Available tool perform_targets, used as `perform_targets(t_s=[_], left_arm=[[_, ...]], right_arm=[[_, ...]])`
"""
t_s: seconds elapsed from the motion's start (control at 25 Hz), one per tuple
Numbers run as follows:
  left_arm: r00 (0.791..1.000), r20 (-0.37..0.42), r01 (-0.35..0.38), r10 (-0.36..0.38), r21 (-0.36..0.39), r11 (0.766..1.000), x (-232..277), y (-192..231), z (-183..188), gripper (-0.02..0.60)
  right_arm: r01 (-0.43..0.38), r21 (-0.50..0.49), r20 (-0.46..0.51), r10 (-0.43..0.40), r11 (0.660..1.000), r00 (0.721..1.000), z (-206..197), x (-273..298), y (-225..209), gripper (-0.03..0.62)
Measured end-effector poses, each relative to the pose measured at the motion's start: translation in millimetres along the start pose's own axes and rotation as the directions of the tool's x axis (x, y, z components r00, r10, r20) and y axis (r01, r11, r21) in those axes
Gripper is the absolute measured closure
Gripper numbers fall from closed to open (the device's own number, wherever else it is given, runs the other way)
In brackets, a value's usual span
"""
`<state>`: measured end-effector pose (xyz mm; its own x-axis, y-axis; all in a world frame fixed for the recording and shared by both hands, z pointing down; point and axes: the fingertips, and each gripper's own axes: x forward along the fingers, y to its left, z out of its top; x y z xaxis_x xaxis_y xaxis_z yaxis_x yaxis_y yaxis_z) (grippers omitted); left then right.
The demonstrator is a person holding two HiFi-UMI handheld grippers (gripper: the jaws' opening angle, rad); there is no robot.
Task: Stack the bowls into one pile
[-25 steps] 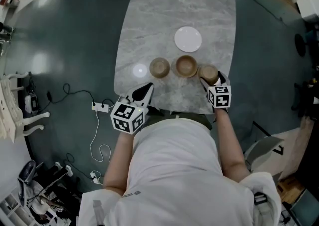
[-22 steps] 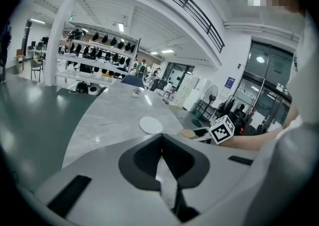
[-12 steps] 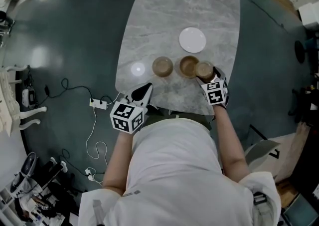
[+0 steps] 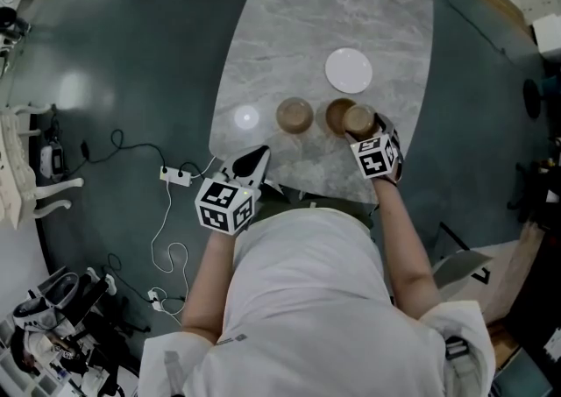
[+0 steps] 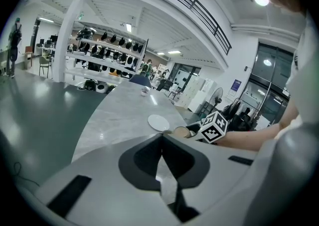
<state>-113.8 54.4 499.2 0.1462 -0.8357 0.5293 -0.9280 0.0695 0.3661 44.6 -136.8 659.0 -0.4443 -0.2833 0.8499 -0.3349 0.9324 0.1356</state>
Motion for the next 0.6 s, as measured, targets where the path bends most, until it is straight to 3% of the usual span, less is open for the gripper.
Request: perform_targets(t_s=[0.4,0.6], left_arm=[[1.000,0.001,-0.029,0.029,-0.029,0.999,-9.5,13.7,-6.9,0.580],[0.999,0.002,-0.033,0.033,-0.035,0.999,-11.6,15.4,-9.0,0.579]], right_arm=[[0.028,-0.198,-0.077,-0.044,0.980,0.996,13.5,14.2,15.1,0.166],[0.029,-0.246,-0.077,-0.050,0.969,0.996,19.6,17.6,22.3,0.161]])
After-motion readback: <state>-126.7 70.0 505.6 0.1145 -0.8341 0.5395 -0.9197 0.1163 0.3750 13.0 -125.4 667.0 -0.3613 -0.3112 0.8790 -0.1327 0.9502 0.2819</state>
